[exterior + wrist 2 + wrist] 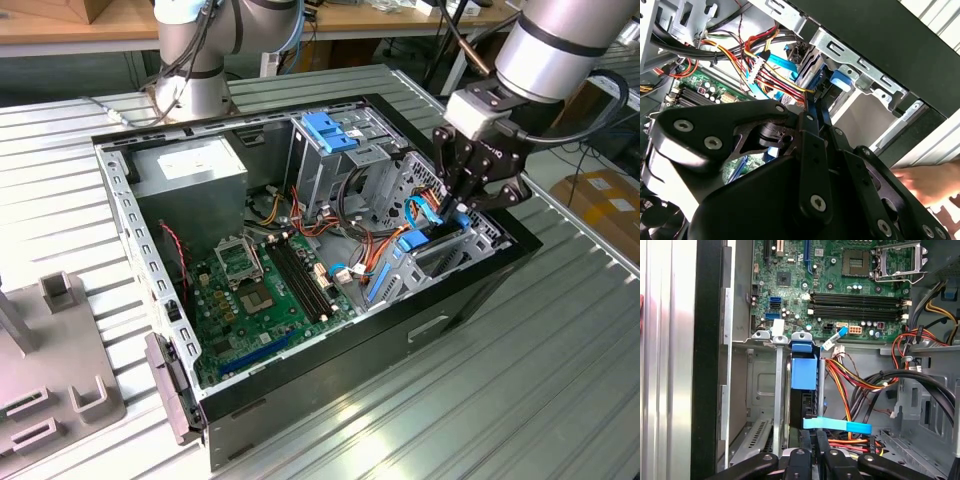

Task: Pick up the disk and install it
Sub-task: 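Insert the second disk wire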

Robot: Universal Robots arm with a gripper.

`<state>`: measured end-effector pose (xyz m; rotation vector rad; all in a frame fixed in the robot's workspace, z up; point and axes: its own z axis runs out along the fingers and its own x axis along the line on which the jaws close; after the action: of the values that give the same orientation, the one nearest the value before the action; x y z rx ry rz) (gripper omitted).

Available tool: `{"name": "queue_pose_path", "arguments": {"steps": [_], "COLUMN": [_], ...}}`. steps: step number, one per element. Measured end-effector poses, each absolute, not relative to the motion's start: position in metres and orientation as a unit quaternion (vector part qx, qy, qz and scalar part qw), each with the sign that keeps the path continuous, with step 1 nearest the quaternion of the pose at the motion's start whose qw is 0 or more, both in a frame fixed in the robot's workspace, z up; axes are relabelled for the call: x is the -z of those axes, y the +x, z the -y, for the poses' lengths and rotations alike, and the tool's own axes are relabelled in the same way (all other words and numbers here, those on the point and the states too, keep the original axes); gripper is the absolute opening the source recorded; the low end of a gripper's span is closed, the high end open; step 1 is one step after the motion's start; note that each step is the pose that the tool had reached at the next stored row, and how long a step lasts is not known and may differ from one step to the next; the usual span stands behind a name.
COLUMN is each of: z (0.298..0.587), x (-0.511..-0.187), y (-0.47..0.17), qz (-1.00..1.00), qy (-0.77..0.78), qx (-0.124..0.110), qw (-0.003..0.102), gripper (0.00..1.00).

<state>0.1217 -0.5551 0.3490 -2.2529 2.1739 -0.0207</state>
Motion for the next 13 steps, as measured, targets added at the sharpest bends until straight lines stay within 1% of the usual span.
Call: {"name": "queue_pose_path", "arguments": {"steps": [13], "z": [0.5575], "x": [-0.3450], "y": [0.1217], "qz": [-0.694], "qy": [-0.720], "qx": [0.008], "qw": [0.004], "gripper": [0.16]}}
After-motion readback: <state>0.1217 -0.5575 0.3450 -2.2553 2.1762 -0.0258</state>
